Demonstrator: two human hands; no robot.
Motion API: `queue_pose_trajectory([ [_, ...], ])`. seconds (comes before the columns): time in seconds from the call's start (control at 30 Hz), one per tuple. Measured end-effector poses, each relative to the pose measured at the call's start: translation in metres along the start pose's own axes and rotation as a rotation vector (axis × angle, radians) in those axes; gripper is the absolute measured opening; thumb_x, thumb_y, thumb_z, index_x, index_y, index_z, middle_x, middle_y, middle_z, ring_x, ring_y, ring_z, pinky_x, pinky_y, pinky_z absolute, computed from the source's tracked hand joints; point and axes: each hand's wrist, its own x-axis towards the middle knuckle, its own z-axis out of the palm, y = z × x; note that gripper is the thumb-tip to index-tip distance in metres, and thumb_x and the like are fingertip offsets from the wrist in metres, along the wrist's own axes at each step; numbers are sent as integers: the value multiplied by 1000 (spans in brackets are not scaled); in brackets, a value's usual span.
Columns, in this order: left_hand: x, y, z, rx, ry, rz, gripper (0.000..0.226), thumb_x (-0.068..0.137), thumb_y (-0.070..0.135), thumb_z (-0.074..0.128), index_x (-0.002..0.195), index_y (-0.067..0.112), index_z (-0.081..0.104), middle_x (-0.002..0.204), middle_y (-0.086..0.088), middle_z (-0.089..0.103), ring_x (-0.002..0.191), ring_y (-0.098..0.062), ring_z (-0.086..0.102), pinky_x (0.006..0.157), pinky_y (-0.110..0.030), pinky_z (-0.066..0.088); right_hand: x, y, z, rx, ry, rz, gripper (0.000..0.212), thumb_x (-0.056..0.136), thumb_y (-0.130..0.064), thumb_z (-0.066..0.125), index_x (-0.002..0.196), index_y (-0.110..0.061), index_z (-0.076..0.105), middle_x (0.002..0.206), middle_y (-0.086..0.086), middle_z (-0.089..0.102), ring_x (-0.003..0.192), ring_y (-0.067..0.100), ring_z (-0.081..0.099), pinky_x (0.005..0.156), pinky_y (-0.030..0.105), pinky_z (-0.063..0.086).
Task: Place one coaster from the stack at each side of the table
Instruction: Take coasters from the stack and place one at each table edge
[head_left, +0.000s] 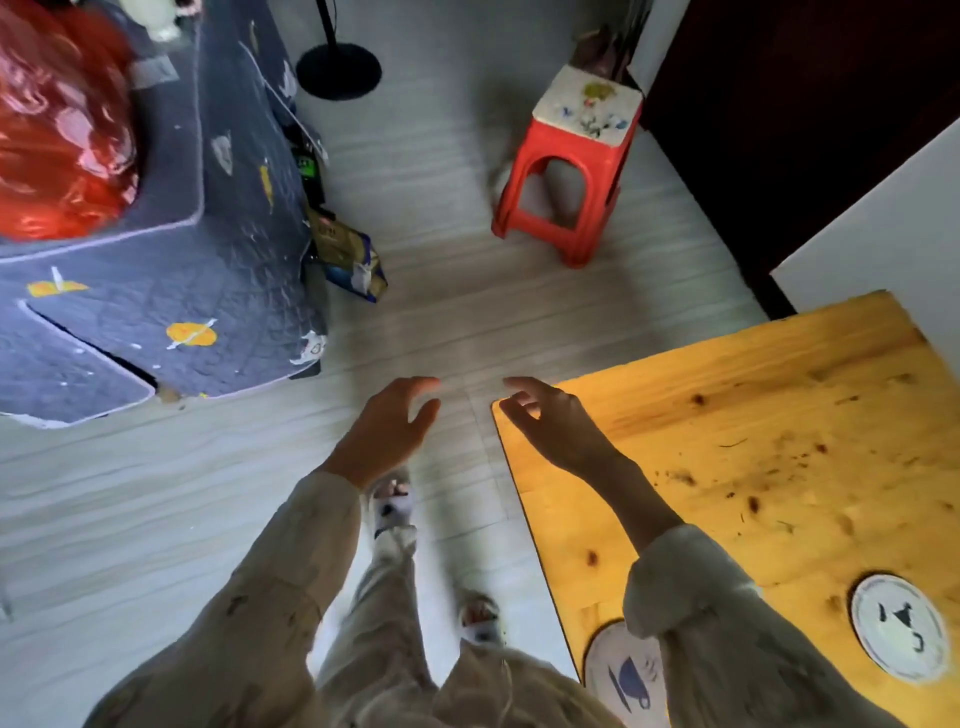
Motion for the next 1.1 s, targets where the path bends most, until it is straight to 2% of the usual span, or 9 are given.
queue_pose_trajectory([
  [0.1, 59, -11, -29, 26, -93, 53, 35, 91, 17, 46, 125, 7, 49, 131, -15, 53, 122, -25, 48, 101, -28, 33, 50, -17, -5, 31, 64, 57, 37, 93, -22, 52, 128, -9, 50, 121, 15, 64, 111, 25, 61, 89, 28, 46],
  [0.23, 132, -20, -77, 42, -186, 132, 35, 91, 19, 46, 123, 4, 51, 128, -17, 55, 120, -28, 50, 103, -35, 37, 105, -46, -17, 70, 187, 161, 35, 92, -21, 54, 126, -12, 53, 119, 14, 66, 110, 26, 62, 92, 34, 49],
  [0.37, 201, -15, -106, 68, -169, 198, 31, 89, 14, 50, 119, 6, 56, 122, -15, 61, 116, -26, 55, 95, -28, 39, 144, -60, -30, 125, 271, 239, 35, 93, -22, 53, 127, -14, 52, 119, 11, 66, 109, 24, 63, 93, 32, 48],
  [0.43, 234, -2, -107, 66, -217, 238, 31, 89, 14, 51, 118, 8, 56, 122, -13, 61, 114, -25, 56, 94, -28, 41, 157, -59, -39, 154, 317, 281, 36, 93, -22, 53, 128, -13, 51, 120, 12, 66, 110, 25, 62, 94, 32, 47],
  [0.57, 296, 35, -89, 60, -368, 335, 31, 88, 14, 52, 118, 9, 57, 122, -12, 61, 110, -28, 57, 93, -32, 44, 173, -43, -60, 196, 445, 402, 36, 93, -23, 53, 127, -13, 52, 119, 13, 67, 108, 23, 64, 86, 20, 43],
  [0.73, 364, 91, -46, 89, -547, 456, 31, 89, 14, 51, 119, 11, 56, 122, -10, 61, 110, -23, 56, 89, -24, 39, 186, -5, -98, 251, 615, 565, 36, 92, -26, 53, 127, -15, 53, 118, 10, 68, 105, 21, 65, 79, 16, 41],
  [0.8, 389, 113, -27, 109, -606, 506, 30, 89, 14, 51, 118, 11, 56, 122, -10, 61, 109, -23, 56, 89, -23, 39, 194, 12, -116, 288, 678, 608, 36, 93, -25, 53, 127, -14, 52, 119, 11, 68, 106, 22, 65, 83, 19, 44],
  [0.93, 432, 155, 6, 191, -756, 582, 30, 89, 16, 51, 119, 14, 55, 120, -9, 62, 110, -21, 56, 92, -28, 41, 202, 36, -150, 397, 769, 693, 37, 93, -21, 53, 129, -10, 50, 122, 15, 65, 111, 25, 63, 96, 33, 49],
  [1.1, 464, 217, 57, 182, -919, 668, 29, 88, 15, 51, 117, 13, 56, 119, -10, 62, 106, -17, 56, 98, -33, 43, 187, 55, -176, 447, 885, 821, 38, 94, -21, 51, 129, -8, 49, 122, 14, 65, 111, 25, 62, 93, 31, 48],
])
